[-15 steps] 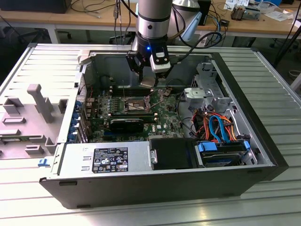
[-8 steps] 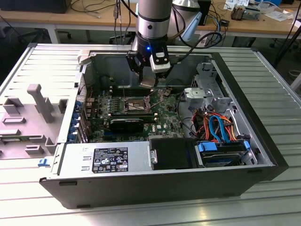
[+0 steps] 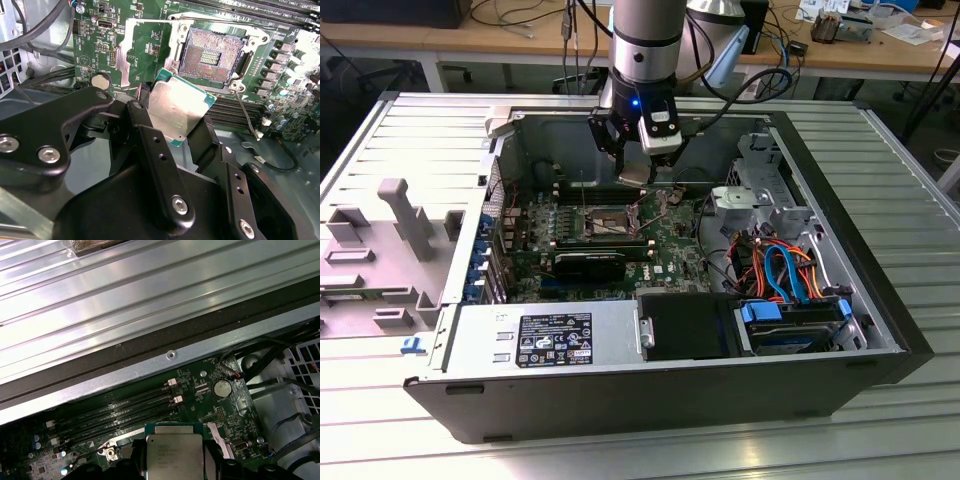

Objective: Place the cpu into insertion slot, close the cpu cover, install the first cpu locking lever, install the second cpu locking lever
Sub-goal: 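Place the cpu into insertion slot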

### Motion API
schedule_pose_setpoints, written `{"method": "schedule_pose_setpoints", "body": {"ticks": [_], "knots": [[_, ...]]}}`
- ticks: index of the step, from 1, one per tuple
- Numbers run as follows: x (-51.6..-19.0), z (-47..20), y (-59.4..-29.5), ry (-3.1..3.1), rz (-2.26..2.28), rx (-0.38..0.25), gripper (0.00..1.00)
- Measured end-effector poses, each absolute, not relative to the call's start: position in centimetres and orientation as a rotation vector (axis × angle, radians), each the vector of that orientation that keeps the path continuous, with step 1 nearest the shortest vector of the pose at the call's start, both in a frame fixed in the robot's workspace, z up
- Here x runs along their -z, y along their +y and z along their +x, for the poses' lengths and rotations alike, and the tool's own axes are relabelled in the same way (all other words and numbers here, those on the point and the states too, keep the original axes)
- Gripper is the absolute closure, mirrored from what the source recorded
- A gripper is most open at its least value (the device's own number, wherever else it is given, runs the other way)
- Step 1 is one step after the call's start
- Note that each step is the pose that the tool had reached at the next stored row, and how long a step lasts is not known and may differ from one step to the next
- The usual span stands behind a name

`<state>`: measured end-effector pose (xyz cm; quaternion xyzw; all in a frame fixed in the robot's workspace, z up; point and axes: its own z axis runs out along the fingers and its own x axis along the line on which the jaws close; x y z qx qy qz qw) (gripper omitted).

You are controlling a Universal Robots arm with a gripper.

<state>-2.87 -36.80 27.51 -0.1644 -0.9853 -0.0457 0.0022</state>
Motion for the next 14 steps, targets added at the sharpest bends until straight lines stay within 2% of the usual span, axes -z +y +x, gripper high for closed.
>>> {"method": "schedule_pose_setpoints", "body": {"ticks": [14], "knots": [[-27.49,-2.87,-36.8,-3.09,-0.526,0.143,0.45]]}}
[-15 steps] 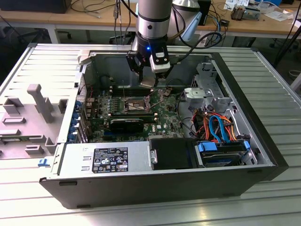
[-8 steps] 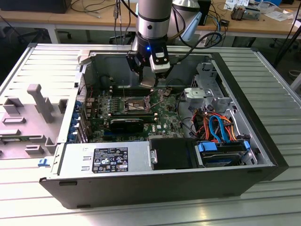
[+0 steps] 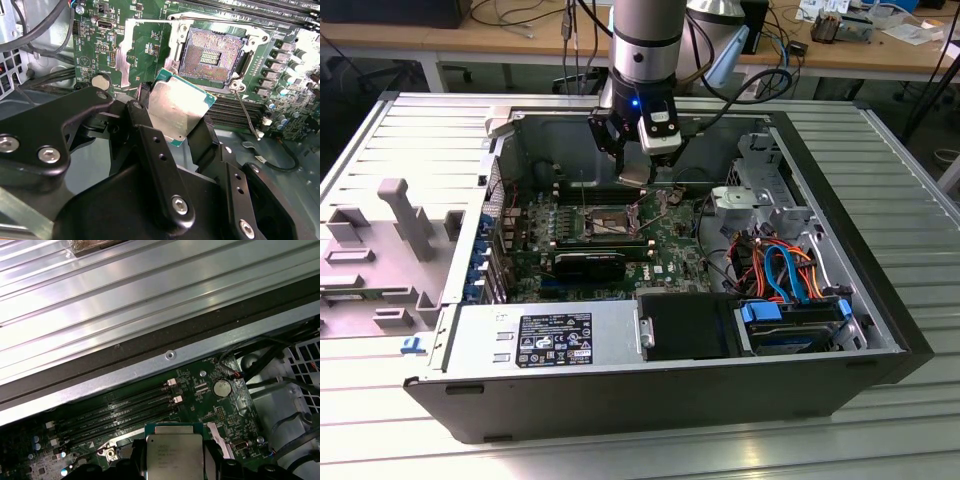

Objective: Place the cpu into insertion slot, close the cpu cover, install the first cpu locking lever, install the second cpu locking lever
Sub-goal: 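Place the cpu into insertion slot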

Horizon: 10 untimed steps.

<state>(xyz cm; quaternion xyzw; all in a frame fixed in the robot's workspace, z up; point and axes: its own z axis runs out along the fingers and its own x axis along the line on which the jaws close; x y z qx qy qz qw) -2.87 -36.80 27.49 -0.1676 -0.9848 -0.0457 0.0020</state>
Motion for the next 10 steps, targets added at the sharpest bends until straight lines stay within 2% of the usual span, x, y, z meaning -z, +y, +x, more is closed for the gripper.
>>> {"method": "schedule_pose_setpoints", "body": {"ticks": [10], "knots": [[-27.48,-2.87,-36.8,-3.088,-0.536,0.143,0.45]]}}
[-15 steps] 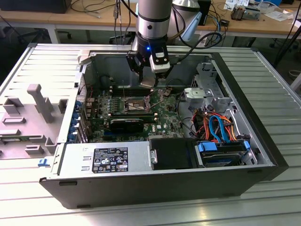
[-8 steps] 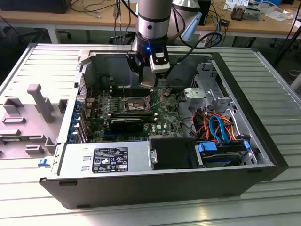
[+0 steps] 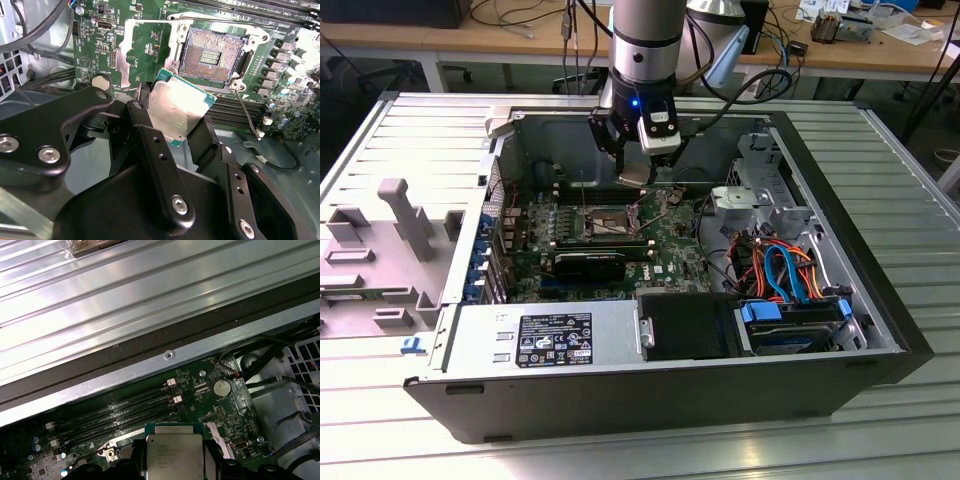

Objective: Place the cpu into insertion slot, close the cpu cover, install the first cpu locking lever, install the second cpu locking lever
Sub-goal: 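Place the cpu into insertion slot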

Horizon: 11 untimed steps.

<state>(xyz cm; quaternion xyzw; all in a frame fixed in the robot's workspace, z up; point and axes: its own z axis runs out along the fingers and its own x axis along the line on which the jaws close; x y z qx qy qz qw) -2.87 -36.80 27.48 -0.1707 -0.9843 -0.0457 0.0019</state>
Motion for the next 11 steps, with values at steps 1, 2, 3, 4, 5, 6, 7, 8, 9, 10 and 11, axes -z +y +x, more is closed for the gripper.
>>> {"method": "schedule_pose_setpoints", "body": {"ticks": [1,2,3,4,5,6,7,8,9,10,11], "knots": [[-27.47,-2.87,-36.8,-3.088,-0.536,0.143,0.45],[-27.47,-2.87,-36.8,-3.088,-0.537,0.143,0.45],[-27.47,-2.87,-36.8,-3.088,-0.538,0.143,0.45],[-27.47,-2.87,-36.8,-3.088,-0.539,0.143,0.45],[-27.47,-2.87,-36.81,-3.088,-0.54,0.143,0.45],[-27.47,-2.87,-36.8,-3.088,-0.541,0.143,0.45],[-27.47,-2.87,-36.81,-3.088,-0.541,0.143,0.45],[-27.46,-2.87,-36.81,-3.087,-0.542,0.143,0.45],[-27.46,-2.87,-36.81,-3.087,-0.543,0.143,0.45],[-27.46,-2.87,-36.81,-3.087,-0.544,0.143,0.45],[-27.46,-2.87,-36.81,-3.087,-0.545,0.143,0.45]]}}
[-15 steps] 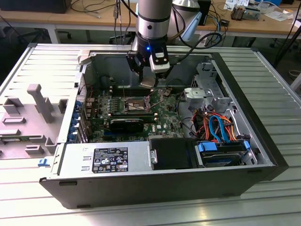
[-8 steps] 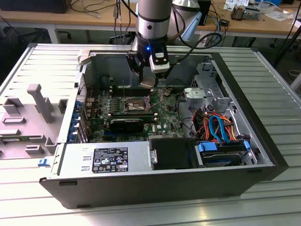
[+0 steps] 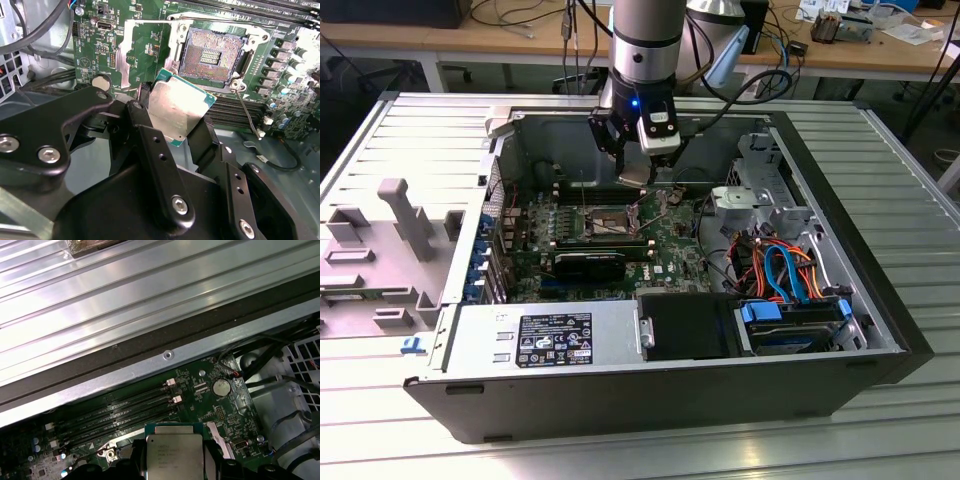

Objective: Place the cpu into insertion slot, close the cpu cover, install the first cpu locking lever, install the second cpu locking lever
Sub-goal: 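Place the cpu into insertion slot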

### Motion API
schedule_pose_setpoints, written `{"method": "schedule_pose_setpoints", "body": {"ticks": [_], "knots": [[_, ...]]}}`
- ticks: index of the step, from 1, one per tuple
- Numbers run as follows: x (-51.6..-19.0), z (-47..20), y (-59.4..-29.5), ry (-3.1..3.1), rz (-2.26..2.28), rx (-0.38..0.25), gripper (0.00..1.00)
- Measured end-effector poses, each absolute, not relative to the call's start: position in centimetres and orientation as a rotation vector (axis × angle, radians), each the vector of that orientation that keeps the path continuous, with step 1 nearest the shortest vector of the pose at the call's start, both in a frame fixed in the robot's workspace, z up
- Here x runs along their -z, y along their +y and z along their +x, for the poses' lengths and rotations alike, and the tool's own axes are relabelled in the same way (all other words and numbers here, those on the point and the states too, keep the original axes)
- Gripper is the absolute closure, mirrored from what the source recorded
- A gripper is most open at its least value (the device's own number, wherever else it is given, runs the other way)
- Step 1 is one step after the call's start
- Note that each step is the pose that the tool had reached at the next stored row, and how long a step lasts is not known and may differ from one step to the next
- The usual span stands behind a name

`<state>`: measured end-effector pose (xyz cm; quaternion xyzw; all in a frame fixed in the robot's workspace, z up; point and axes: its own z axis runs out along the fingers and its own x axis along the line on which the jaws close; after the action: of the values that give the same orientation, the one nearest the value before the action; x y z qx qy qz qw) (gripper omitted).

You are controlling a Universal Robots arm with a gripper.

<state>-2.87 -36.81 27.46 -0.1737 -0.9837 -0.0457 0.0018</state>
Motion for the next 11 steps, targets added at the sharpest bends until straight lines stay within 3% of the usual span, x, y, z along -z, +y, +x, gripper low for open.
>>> {"method": "schedule_pose_setpoints", "body": {"ticks": [11], "knots": [[-27.44,-2.87,-36.81,-3.086,-0.554,0.143,0.45]]}}
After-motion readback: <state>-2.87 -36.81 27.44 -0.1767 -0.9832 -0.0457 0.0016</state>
